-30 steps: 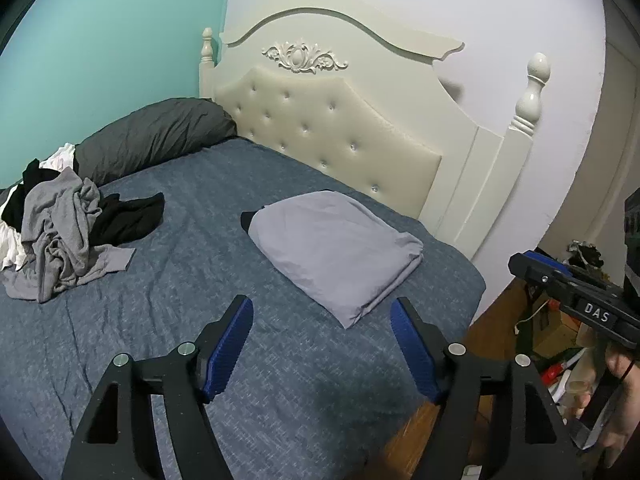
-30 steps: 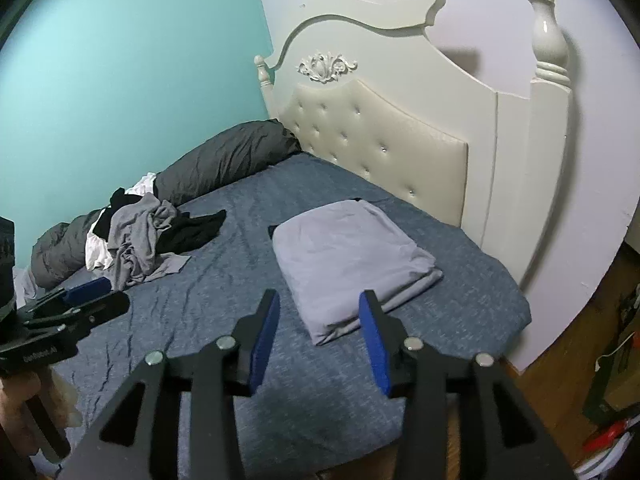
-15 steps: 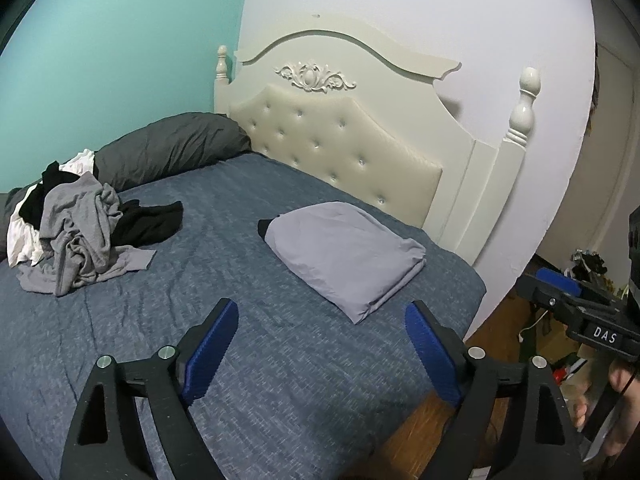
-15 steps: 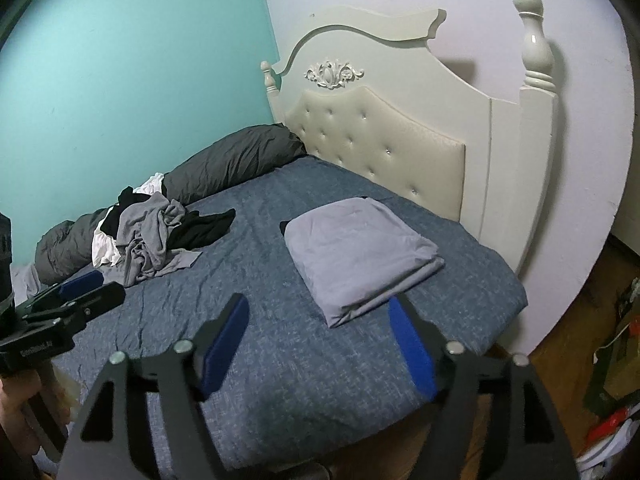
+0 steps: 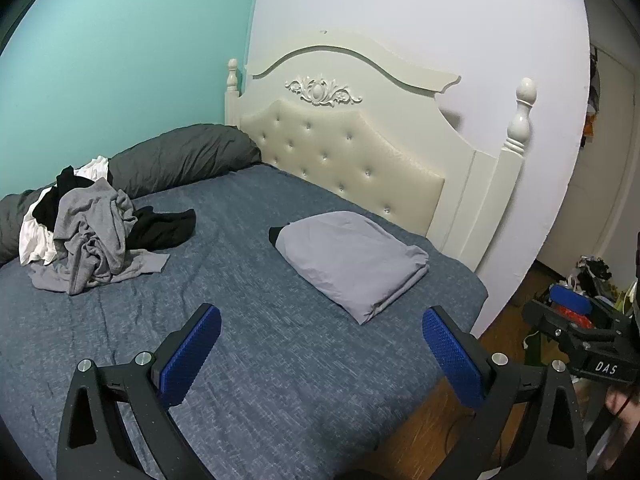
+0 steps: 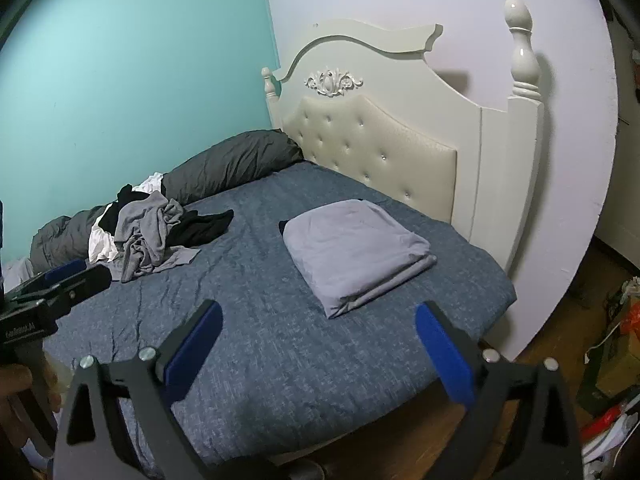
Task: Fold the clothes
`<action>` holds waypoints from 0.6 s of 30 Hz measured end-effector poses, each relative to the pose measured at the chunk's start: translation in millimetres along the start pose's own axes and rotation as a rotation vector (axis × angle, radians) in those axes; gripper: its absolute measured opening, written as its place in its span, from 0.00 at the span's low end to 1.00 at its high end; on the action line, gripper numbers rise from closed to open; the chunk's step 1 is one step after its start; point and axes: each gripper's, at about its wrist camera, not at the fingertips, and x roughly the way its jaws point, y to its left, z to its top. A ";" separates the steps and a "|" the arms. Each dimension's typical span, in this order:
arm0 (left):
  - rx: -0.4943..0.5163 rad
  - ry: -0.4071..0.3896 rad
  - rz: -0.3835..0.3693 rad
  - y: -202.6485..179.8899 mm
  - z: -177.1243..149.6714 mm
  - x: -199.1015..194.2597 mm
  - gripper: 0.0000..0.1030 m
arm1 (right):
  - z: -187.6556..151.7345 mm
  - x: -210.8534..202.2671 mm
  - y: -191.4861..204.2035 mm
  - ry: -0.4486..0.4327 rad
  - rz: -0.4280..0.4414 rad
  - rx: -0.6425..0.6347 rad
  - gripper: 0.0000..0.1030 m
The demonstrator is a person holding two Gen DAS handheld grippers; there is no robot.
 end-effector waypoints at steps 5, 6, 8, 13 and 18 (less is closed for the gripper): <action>-0.005 -0.013 0.002 -0.2 -4.2 -10.9 1.00 | -6.1 -10.3 4.6 -0.011 -0.004 0.002 0.95; -0.008 -0.015 0.004 0.1 -5.2 -13.2 1.00 | -7.2 -12.7 6.0 -0.015 -0.007 0.000 0.96; -0.010 -0.021 0.016 1.0 -7.0 -17.9 1.00 | -8.8 -16.6 9.0 -0.020 -0.010 -0.006 0.96; -0.014 -0.029 0.021 2.3 -11.0 -27.5 1.00 | -12.8 -26.0 14.1 -0.030 -0.003 -0.003 0.96; -0.012 -0.022 0.015 1.5 -15.5 -31.6 1.00 | -16.7 -33.6 18.4 -0.036 0.002 -0.006 0.96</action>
